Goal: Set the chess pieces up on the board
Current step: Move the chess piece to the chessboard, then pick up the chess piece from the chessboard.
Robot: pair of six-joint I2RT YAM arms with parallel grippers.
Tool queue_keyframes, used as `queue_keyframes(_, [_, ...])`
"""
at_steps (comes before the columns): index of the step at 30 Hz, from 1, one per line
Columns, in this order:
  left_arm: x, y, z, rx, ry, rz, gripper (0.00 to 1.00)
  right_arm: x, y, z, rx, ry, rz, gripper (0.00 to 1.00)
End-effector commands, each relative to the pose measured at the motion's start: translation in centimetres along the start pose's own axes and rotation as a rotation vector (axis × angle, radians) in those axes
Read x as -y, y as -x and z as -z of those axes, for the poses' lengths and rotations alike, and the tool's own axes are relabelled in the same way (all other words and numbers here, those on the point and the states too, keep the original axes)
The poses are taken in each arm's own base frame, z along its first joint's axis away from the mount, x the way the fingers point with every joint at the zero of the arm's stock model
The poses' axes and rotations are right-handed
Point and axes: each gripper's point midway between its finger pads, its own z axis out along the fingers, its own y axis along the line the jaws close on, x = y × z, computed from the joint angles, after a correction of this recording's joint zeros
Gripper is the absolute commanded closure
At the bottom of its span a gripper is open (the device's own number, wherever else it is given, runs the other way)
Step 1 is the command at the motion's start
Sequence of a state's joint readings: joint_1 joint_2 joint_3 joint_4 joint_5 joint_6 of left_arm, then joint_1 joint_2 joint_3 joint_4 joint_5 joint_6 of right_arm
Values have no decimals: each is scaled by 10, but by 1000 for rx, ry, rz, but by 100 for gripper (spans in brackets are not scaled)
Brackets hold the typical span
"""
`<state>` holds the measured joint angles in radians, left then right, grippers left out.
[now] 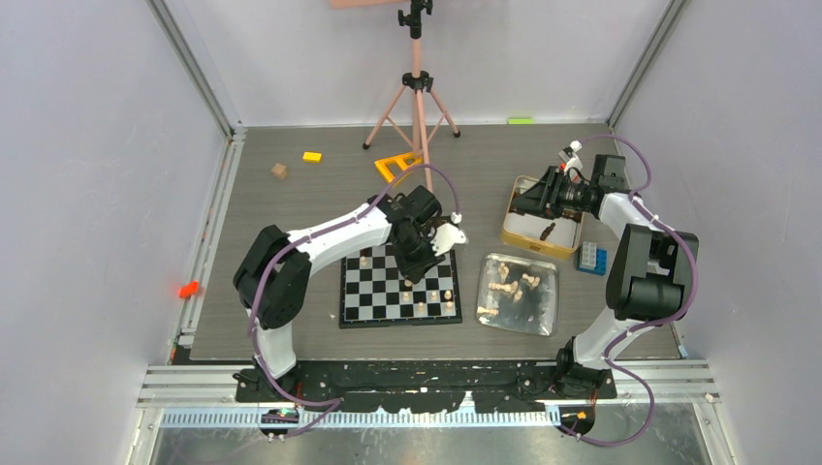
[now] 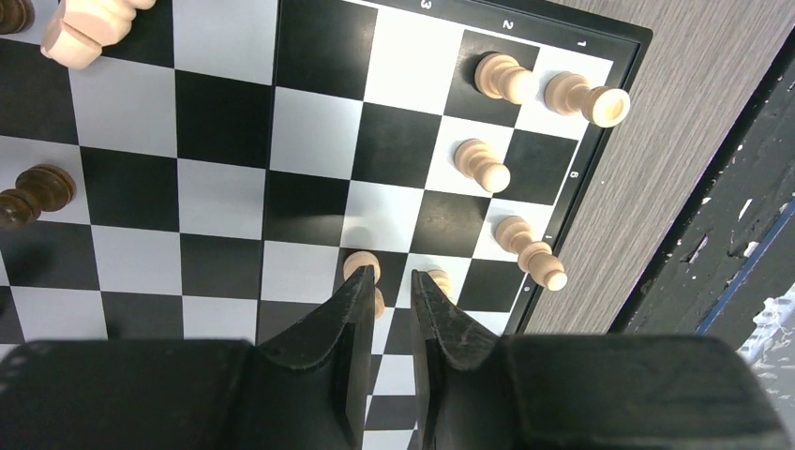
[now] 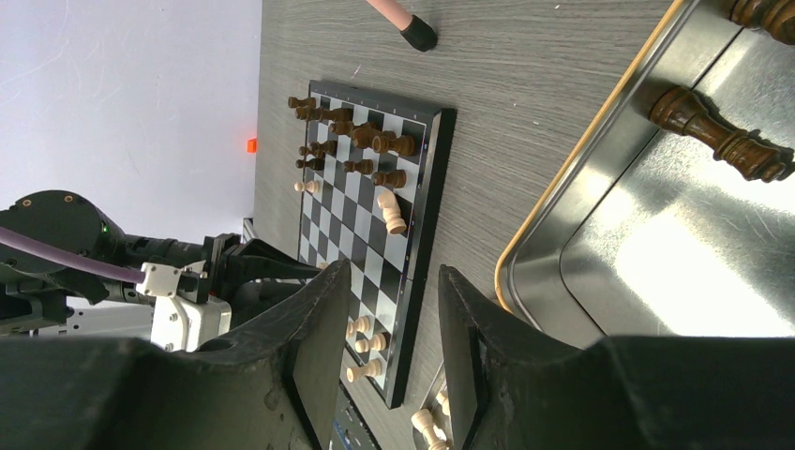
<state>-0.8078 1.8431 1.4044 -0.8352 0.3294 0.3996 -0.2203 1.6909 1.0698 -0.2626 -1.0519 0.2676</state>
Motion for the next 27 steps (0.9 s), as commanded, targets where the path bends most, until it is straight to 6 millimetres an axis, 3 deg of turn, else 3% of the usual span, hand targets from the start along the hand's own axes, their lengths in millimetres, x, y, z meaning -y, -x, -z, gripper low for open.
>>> queue_keyframes(1, [0, 15, 21, 68, 8, -5, 77, -14, 18, 7, 41, 9, 78, 55])
queue_keyframes(4, [0, 15, 22, 70, 8, -4, 75, -14, 18, 7, 41, 7, 78, 54])
queue_keyframes(8, [-3, 17, 25, 77, 27, -7, 63, -13, 18, 7, 40, 7, 79, 55])
queue_keyframes(12, [-7, 13, 21, 59, 42, -9, 57, -13, 18, 7, 41, 7, 78, 54])
queue_keyframes(27, [-16, -5, 5, -19, 65, -4, 54, -11, 17, 6, 36, 7, 75, 55])
